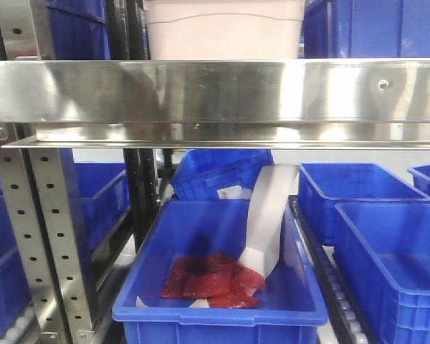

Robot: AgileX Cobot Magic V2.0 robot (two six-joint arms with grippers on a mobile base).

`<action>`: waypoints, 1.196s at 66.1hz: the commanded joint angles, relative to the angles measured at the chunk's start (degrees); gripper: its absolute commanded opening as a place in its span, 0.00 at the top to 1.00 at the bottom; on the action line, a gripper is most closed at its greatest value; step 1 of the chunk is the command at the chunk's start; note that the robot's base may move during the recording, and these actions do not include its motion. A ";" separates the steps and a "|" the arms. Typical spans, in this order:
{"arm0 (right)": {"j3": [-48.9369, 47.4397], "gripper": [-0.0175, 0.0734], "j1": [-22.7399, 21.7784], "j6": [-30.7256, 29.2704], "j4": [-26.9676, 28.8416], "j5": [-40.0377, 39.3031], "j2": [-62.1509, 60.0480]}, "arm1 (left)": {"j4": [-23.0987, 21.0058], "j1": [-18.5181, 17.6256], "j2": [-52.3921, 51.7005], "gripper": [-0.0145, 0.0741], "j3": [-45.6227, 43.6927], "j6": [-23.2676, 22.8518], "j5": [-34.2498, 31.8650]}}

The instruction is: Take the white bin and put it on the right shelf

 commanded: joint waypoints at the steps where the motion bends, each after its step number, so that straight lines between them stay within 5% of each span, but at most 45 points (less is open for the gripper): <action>1: -1.28 0.73 -0.09 -0.64 -1.46 -2.76 0.50 | -0.72 0.03 0.26 0.97 -1.74 0.08 -1.77; 15: -0.58 0.73 1.72 3.44 -22.50 -3.51 0.50 | -0.72 0.03 0.26 0.97 -1.74 0.08 -1.77; 29: 6.00 0.73 3.51 30.17 -33.66 -6.63 -1.10 | -0.72 0.03 0.26 0.98 -1.74 0.08 -1.77; 35: 10.41 0.73 3.51 42.25 -43.30 -6.63 -4.64 | -0.72 0.03 0.26 0.98 -1.74 0.08 -1.77; 42: 14.71 0.73 3.51 48.15 -52.80 -6.55 -10.18 | -0.72 0.03 0.26 0.98 -1.74 0.08 -1.77; 79: 18.50 0.73 3.51 48.09 -54.08 -5.73 -14.62 | -0.72 0.03 0.56 0.98 -1.74 0.08 -1.69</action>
